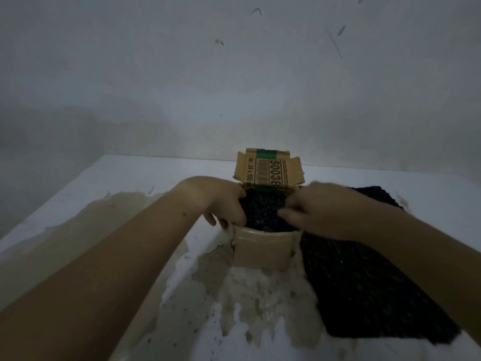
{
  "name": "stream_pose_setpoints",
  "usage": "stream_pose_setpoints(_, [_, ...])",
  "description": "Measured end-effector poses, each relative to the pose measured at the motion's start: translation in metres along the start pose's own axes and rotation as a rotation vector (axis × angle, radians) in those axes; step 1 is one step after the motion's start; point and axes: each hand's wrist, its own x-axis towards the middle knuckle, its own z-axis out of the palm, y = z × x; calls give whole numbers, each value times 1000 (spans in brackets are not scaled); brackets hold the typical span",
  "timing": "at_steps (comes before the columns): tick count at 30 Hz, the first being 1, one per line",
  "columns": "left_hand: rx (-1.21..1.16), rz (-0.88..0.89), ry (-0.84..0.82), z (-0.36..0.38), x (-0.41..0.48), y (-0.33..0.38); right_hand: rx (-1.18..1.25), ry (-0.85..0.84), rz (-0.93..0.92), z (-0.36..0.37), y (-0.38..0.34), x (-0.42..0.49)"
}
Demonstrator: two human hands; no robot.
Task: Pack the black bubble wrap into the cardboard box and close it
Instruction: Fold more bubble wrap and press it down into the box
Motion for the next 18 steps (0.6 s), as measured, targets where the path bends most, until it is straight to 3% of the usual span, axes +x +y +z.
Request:
stream_pose_setpoints(3, [-40,52,78,-11,-10,4,-118,197,-44,-11,4,6])
stream_pose_setpoints(6, [149,137,278,-10,-11,5,-73,232,-101,-2,6,19])
stream_pose_setpoints(8, [219,158,287,-1,-1,2,3,234,-121,8,2,29])
stream_pose_setpoints(14, [-38,226,436,22,15,-5,4,211,-14,34,-3,50])
stream_pose_setpoints(18, [-83,239,409,23,10,-9,22,233,-27,24,-2,44])
